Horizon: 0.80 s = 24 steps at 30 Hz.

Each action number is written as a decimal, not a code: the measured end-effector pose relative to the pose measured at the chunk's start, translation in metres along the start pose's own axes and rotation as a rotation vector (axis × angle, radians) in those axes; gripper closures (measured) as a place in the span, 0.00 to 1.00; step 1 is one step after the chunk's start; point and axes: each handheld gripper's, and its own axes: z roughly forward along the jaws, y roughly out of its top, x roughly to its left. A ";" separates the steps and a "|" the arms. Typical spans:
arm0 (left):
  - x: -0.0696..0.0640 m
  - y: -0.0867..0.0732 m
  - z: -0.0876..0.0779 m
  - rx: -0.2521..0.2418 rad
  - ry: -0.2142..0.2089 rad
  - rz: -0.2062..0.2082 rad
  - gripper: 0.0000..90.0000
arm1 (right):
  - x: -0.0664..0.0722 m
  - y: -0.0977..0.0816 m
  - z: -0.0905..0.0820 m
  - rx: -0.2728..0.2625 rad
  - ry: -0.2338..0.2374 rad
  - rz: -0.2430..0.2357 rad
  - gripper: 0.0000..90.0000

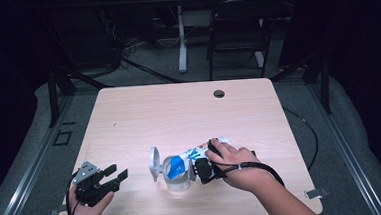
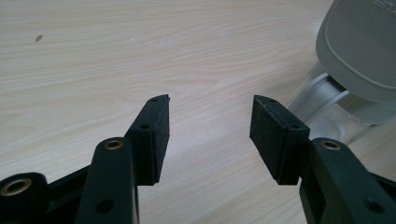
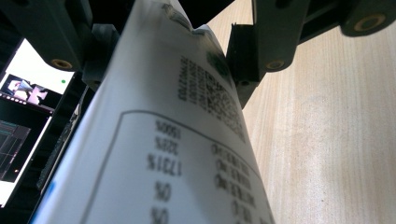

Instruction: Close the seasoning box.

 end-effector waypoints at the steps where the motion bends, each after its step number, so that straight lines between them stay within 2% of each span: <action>1: 0.000 0.000 0.000 0.000 0.000 0.000 0.53 | 0.000 0.000 0.000 0.001 -0.001 0.000 0.53; 24: -0.001 0.000 0.001 -0.007 0.000 0.001 0.53 | -0.001 0.001 -0.001 0.013 -0.006 -0.016 0.53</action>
